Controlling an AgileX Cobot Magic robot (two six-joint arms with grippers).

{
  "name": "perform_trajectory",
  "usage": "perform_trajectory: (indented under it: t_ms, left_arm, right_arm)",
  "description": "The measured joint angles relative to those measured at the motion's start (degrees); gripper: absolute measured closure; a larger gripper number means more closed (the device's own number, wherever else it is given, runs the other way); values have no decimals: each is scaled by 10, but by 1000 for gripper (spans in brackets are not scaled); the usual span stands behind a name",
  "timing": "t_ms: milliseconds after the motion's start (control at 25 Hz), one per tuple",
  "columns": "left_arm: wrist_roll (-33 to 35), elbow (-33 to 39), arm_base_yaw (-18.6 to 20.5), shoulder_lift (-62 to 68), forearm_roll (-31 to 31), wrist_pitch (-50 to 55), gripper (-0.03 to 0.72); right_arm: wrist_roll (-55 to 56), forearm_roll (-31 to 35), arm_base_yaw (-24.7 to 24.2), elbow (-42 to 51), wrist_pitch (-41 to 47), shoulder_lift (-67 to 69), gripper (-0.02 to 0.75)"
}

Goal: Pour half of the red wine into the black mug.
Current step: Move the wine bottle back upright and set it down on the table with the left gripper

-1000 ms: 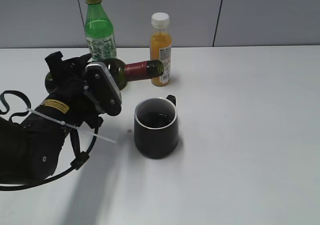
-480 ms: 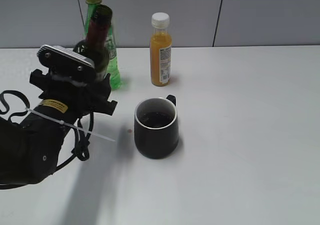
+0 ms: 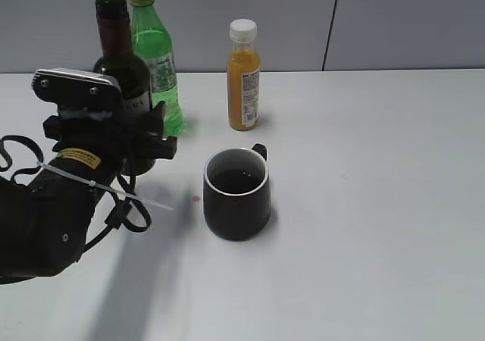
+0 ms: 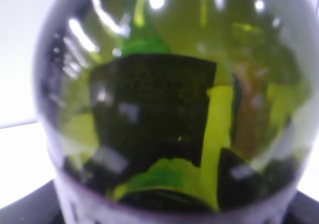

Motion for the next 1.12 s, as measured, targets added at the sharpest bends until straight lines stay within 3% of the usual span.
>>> perform_trajectory:
  t_ms: [280, 600, 720, 920, 1120]
  left_arm:
    - [-87, 0, 69, 0, 74, 0, 156]
    - [-187, 0, 229, 0, 362, 12, 156]
    - [-193, 1, 277, 0, 434, 21, 156]
    - [-217, 2, 321, 0, 479, 28, 156]
    - [-222, 4, 326, 18, 488, 29, 156]
  right_arm:
    - [1, 0, 0, 0, 0, 0, 153]
    - [0, 0, 0, 0, 0, 0, 153]
    - [0, 0, 0, 0, 0, 0, 153]
    - [0, 0, 0, 0, 0, 0, 153]
    - [1, 0, 0, 0, 0, 0, 153]
